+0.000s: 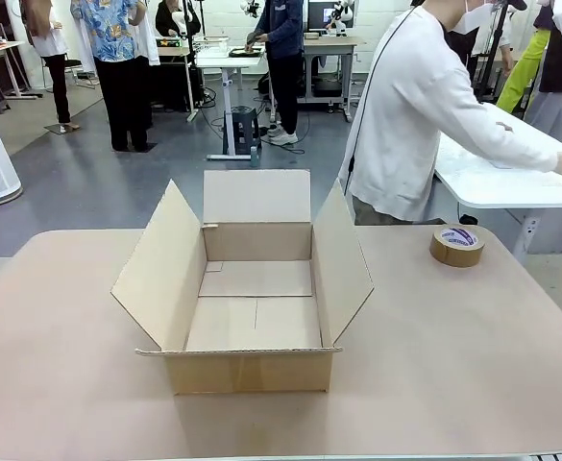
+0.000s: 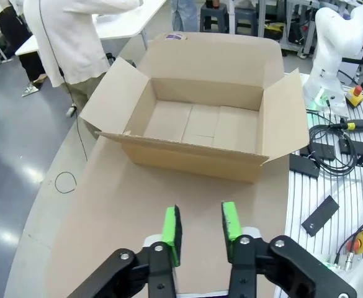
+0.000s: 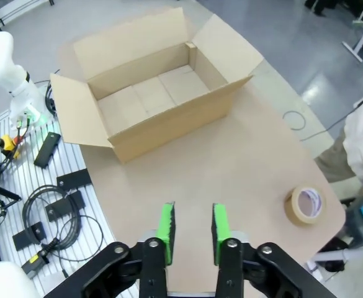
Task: Wrap the clocks to prevent damage.
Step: Open the side flaps of the Package Box.
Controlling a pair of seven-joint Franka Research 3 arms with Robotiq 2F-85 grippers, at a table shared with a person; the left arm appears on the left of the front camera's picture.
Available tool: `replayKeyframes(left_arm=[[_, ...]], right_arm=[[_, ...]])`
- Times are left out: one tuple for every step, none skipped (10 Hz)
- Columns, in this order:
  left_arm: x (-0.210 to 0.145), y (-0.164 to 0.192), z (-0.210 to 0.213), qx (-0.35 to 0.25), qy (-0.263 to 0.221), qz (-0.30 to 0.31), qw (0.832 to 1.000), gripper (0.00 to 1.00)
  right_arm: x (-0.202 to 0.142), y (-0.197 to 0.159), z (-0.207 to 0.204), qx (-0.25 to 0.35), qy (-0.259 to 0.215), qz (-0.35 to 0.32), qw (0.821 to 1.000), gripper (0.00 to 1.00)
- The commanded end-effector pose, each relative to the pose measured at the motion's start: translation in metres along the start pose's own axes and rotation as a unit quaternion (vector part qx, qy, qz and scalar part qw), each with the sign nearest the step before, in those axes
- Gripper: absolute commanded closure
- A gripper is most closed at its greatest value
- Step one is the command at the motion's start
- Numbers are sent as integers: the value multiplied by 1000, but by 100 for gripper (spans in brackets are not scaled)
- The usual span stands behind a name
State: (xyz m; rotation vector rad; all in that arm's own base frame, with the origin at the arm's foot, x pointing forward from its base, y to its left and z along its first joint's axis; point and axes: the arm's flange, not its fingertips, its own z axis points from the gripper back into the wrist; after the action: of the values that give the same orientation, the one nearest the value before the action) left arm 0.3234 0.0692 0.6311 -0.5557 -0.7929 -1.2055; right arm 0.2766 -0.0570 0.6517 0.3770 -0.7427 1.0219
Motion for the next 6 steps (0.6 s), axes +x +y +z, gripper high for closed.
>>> replayKeyframes(left_arm=[[-4, 6, 5, 0, 17, -11, 1000, 100], [8, 0, 0, 6, 27, -14, 1000, 100], [7, 2, 3, 9, 32, -15, 999, 100], [8, 0, 3, 12, 36, -12, 999, 100], [18, -3, -4, 19, 60, -12, 998, 100], [19, -3, -5, 21, 62, -9, 998, 100]], right_arm=[[5, -3, 1, 14, -2, 4, 1000, 100], [7, -2, 1, 13, -1, 2, 1000, 100], [8, -2, 1, 14, 0, 1, 1000, 100], [9, -2, 1, 14, 2, 0, 1000, 100], [22, 2, -4, 13, 10, -5, 1000, 100], [24, 2, -5, 13, 11, -9, 1000, 100]])
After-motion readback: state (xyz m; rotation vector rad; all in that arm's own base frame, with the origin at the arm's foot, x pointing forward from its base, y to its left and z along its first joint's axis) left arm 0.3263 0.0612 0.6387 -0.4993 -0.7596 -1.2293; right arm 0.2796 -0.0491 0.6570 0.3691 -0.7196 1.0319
